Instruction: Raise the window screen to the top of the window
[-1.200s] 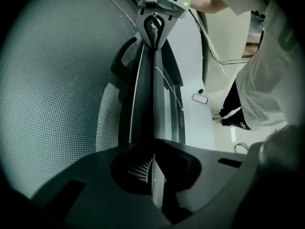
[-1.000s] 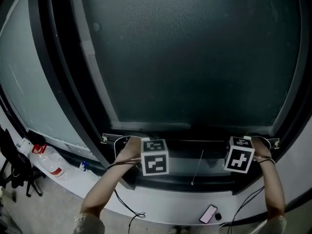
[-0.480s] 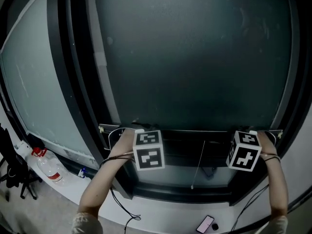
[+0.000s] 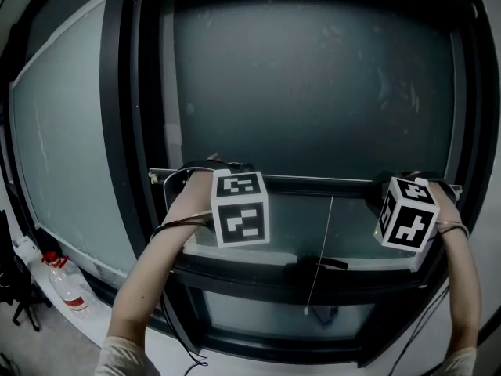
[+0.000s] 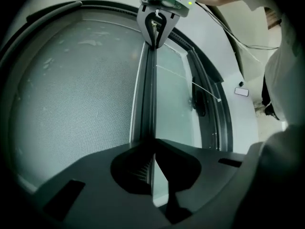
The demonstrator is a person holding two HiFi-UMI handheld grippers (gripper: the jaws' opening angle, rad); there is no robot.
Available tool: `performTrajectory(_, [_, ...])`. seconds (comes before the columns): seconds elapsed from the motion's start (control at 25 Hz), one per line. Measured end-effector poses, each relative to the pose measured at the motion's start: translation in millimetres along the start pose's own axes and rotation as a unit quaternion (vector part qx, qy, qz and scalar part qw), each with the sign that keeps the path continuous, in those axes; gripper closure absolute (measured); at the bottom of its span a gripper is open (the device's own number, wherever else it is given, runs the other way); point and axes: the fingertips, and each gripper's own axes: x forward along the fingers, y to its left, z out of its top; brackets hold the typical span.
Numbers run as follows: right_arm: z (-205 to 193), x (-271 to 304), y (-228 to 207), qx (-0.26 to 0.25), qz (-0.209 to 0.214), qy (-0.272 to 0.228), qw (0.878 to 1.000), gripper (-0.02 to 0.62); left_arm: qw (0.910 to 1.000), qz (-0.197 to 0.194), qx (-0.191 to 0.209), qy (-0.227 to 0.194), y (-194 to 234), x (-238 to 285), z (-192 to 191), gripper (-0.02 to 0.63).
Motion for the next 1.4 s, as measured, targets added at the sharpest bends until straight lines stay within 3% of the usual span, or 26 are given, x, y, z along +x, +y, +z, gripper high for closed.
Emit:
performTrajectory(0.28, [7.8,-31.8,-65.5,-0.025,-0.067,0.011,0.997,0.575,0.9985,0.052,0.005,-0.018,66.9,-35.1,3.2,0.588])
performTrajectory(0.48, [13.3,-59.8,-119.1,-0.029,-0.109,0.015,0.994,0.575,0.9957,0.092,0.007,-0.008,119.8,-62.1,7.6,0.588])
performTrajectory(0.64, [18.3,-83.5,-168.1,-0.042,-0.162,0.017,0.986,0.575,0.9895,0.144,0.007,0.012,168.7,-87.7,10.4,0.588])
performTrajectory(0.8, [18.6,-109.7,-212.3,-0.034,-0.22,0.005,0.975,0.575,0.9822,0.187,-0.008,-0.014,214.9,-113.6,17.9,0.586])
performTrajectory(0.88, [22.7,-119.5,-235.3,-0.03,-0.252,0.001,0.967,0.575,0.9748,0.222,-0.006,-0.022,237.2,-125.6,15.7,0.586])
performTrajectory(0.96, [24.5,-127.9,-256.9,-0.033,-0.281,0.009,0.959,0.575,0.9613,0.275,0.013,-0.016,260.0,-135.0,17.4,0.586])
performTrajectory(1.16, [30.0,-147.5,-296.7,-0.043,-0.337,0.003,0.941,0.575,0.9132,0.407,0.021,-0.001,303.3,-155.7,21.9,0.586])
performTrajectory(1.28, [30.1,-154.1,-311.2,-0.032,-0.35,-0.008,0.936,0.575,0.9059,0.423,0.01,-0.01,317.6,-162.1,22.5,0.586])
performTrajectory(1.4, [30.6,-162.6,-326.2,-0.04,-0.374,-0.006,0.927,0.575,0.8946,0.446,0.026,-0.003,332.6,-171.0,24.5,0.587])
